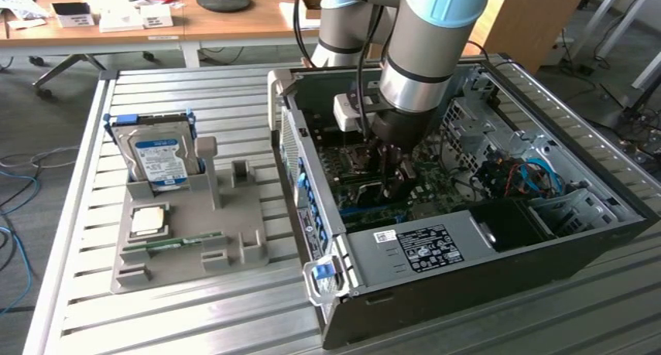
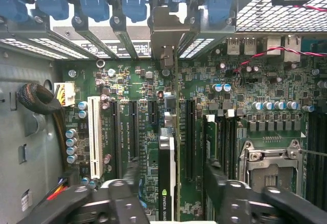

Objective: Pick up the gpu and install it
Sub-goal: 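Insert the gpu into the slot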

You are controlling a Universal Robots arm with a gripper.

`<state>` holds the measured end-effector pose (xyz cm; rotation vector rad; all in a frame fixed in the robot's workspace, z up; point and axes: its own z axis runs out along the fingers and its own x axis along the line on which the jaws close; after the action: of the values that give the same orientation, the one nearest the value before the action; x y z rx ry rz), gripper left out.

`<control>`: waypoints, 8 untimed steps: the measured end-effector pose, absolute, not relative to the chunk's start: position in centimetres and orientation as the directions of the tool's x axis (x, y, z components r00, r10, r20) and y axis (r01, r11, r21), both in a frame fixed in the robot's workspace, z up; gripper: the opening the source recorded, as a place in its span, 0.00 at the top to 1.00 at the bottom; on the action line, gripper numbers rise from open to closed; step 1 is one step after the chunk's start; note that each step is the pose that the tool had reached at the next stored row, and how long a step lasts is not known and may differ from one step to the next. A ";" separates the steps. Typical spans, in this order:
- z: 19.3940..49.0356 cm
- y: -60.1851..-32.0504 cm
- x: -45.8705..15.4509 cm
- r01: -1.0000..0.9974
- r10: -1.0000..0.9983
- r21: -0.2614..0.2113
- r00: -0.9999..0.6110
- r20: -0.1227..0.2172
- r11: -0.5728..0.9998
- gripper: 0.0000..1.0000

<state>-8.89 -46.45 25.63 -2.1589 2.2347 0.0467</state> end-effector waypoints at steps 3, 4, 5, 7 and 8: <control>25.6 -46.5 -8.9 -0.999 -0.998 -0.002 -0.034 -0.045 0.035 0.35; 25.6 -46.5 -8.9 -0.999 -0.998 -0.002 -0.034 -0.045 0.035 0.35; 25.6 -46.5 -8.9 -0.999 -0.998 -0.002 -0.034 -0.045 0.035 0.35; 25.6 -46.5 -8.9 -0.999 -0.998 -0.002 -0.034 -0.045 0.035 0.36; 25.6 -46.5 -8.9 -0.999 -0.998 -0.002 -0.034 -0.045 0.035 0.42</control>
<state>-8.89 -46.45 25.63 -2.1589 2.2347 0.0467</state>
